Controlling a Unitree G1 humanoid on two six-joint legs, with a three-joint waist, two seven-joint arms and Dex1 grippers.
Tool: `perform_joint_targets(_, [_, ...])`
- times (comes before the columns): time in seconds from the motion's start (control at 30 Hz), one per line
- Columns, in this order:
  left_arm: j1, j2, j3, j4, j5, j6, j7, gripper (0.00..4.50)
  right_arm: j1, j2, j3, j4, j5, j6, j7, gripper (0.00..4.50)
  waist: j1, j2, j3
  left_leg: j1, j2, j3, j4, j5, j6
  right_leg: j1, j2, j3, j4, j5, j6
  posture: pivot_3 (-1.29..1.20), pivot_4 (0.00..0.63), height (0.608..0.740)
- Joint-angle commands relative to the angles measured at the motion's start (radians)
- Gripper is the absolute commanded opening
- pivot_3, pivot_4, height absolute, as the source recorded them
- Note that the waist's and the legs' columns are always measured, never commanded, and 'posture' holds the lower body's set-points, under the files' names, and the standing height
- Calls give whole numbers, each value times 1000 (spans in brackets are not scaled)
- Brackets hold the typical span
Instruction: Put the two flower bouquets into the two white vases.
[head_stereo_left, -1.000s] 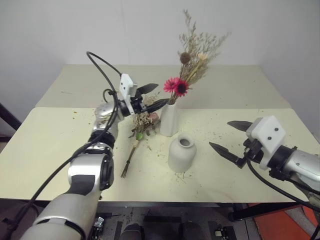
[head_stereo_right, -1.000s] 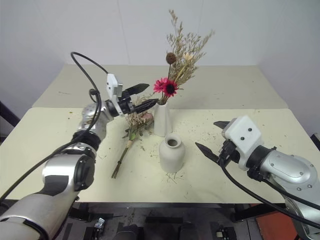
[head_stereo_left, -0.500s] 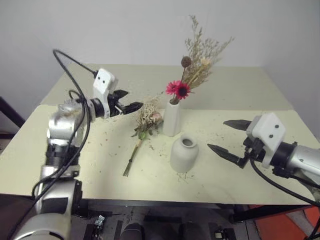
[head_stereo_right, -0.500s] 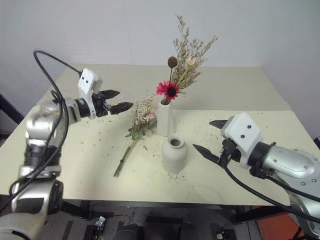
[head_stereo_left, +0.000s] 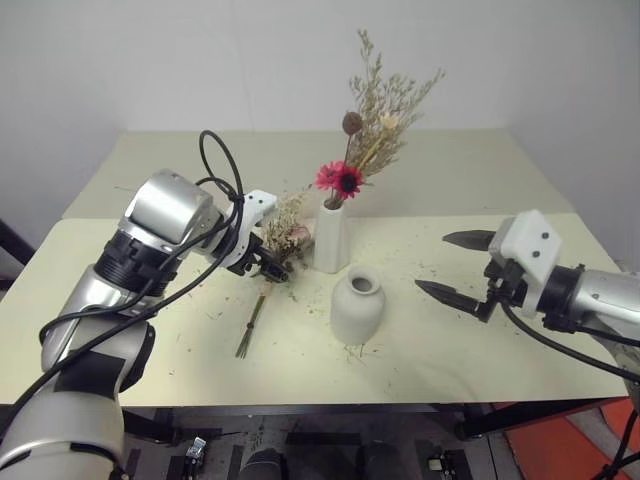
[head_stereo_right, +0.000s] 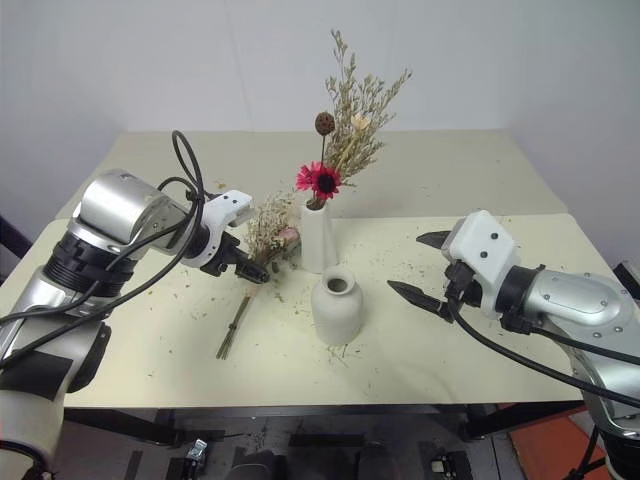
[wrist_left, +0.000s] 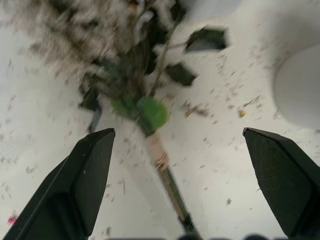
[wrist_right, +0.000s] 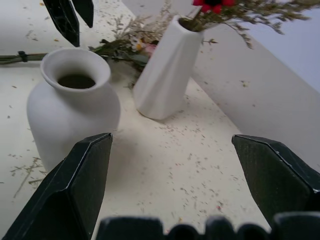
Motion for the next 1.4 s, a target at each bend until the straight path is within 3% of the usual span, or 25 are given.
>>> perform_joint_targets(0.03, [8, -19, 3, 13, -22, 5, 38, 4471, -34, -3, -20, -28, 9, -11, -4, 4500, 10, 0, 0, 0, 0, 0, 0, 0, 0, 0, 0, 0, 0, 0, 0, 0, 150, 740])
perform_joint_targets(0.43, [6, -157, -21, 182, 27, -31, 111, 4471, 10, -4, -62, -66, 9, 13, -29, 4500, 16, 0, 0, -2, -2, -2, 0, 0, 0, 0, -1, -1, -1, 0, 0, 0, 150, 740])
perform_joint_targets(0.67, [16, -196, -51, 223, 121, -174, 148, 2245, 35, -1, -76, -80, 12, 15, -36, 4500, 16, 0, 0, -1, -2, -2, 0, 0, 0, 1, -1, -1, -1, 0, 0, 0, 150, 740])
perform_joint_targets(0.9, [-7, -241, 0, 275, 156, -176, 163, 131, 43, -3, -77, -79, 8, 16, -39, 4500, 16, 0, 0, -2, -2, -2, 0, 0, 0, 1, -1, -1, -1, 0, 0, 0, 150, 740])
perform_joint_targets(1.03, [10, -255, 68, 263, 191, -206, 222, 131, 55, -4, -84, -80, 6, 12, -38, 4500, 17, -1, 0, -2, -2, -3, 0, 0, 0, 1, -1, -2, -1, 0, 0, 0, 150, 740])
perform_joint_targets(1.17, [-10, -290, 356, 300, 231, -260, 430, 131, 72, -3, -100, -95, 12, 15, -40, 4500, 17, -1, 0, -3, -2, -3, 1, 0, 0, 1, -2, -2, -2, 0, 0, 0, 150, 740])
perform_joint_targets(1.33, [2, -264, 579, 301, 278, -532, 643, 131, 94, -1, -120, -107, 18, 21, -47, 4500, 10, -1, 0, -1, -2, -3, 0, 0, 0, 1, -1, -1, -1, 0, 0, 0, 150, 740])
perform_joint_targets(1.4, [17, -282, 656, 244, 237, -713, 633, 131, 99, -1, -118, -109, 18, 15, -48, 4500, 16, -1, 1, -1, -2, -4, 0, 1, -1, 1, -2, -2, -1, 0, 0, 0, 150, 740])
